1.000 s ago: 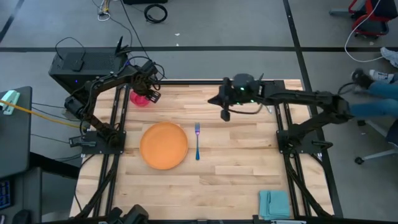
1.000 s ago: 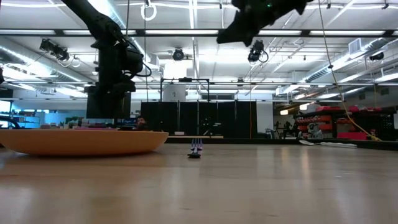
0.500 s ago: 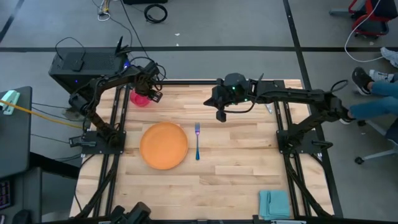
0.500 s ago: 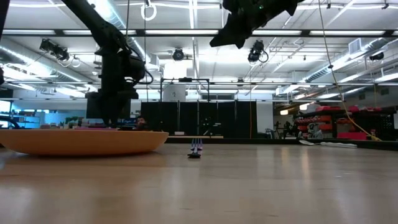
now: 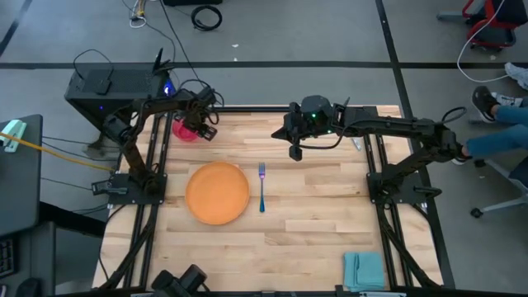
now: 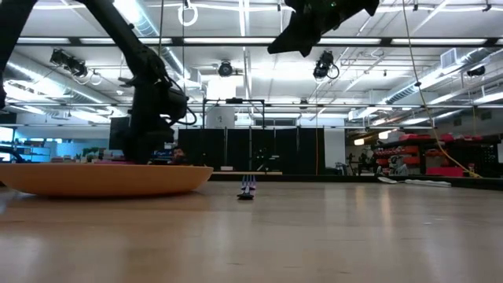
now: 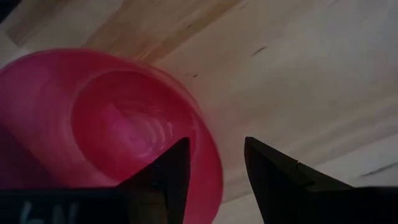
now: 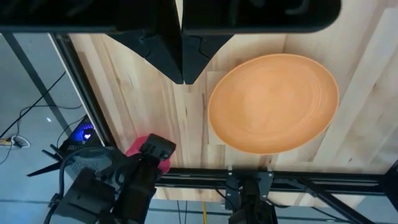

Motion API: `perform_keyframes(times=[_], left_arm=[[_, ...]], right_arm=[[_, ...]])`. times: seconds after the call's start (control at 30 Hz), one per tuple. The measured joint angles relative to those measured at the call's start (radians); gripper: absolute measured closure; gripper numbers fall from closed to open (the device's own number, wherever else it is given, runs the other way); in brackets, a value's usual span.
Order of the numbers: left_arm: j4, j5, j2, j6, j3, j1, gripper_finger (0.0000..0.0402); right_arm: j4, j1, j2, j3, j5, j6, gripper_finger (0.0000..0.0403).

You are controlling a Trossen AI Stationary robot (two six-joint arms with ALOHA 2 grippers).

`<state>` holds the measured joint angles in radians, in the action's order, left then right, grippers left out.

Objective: Set table place
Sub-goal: Place the metal spoon into the pink bowl

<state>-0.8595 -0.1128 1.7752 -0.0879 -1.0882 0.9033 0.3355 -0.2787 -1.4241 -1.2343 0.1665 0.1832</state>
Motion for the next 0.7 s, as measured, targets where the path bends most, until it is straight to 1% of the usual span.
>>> perform_keyframes(times=[0.1,0.17,0.23,0.37,0.4,0.47,0.6,0.7], left_arm=[[0.002,-0.007,0.0,0.007,0.0,-0.01,0.0248],[0.003,-0.025,0.0,0.026,0.0,-0.012,0.0265],[0.001,-0.037,0.0,0.029,0.0,-0.02,0.0294],[0.001,-0.04,0.0,0.029,0.0,-0.021,0.0373],[0.001,-0.044,-0.001,0.031,0.0,-0.024,0.0385],[0.004,-0.06,-0.002,0.028,-0.001,-0.032,0.0388],[-0.031,-0.145,-0.002,0.034,-0.001,-0.063,0.039],[-0.072,-0.162,-0.003,0.034,-0.001,-0.091,0.0393]], right_arm=[[0.002,0.0,-0.001,0.0,0.0,0.003,0.04],[0.004,0.0,0.001,0.0,0.0,0.004,0.04],[-0.001,0.0,0.001,0.0,0.0,0.004,0.04],[0.003,0.0,0.004,0.0,0.0,0.004,0.04],[0.004,0.0,0.004,0.0,0.0,0.004,0.04],[0.007,0.0,0.004,0.0,0.0,0.004,0.04],[0.008,0.0,0.004,0.0,0.0,0.004,0.04],[0.009,0.0,0.005,0.0,0.0,0.004,0.04]])
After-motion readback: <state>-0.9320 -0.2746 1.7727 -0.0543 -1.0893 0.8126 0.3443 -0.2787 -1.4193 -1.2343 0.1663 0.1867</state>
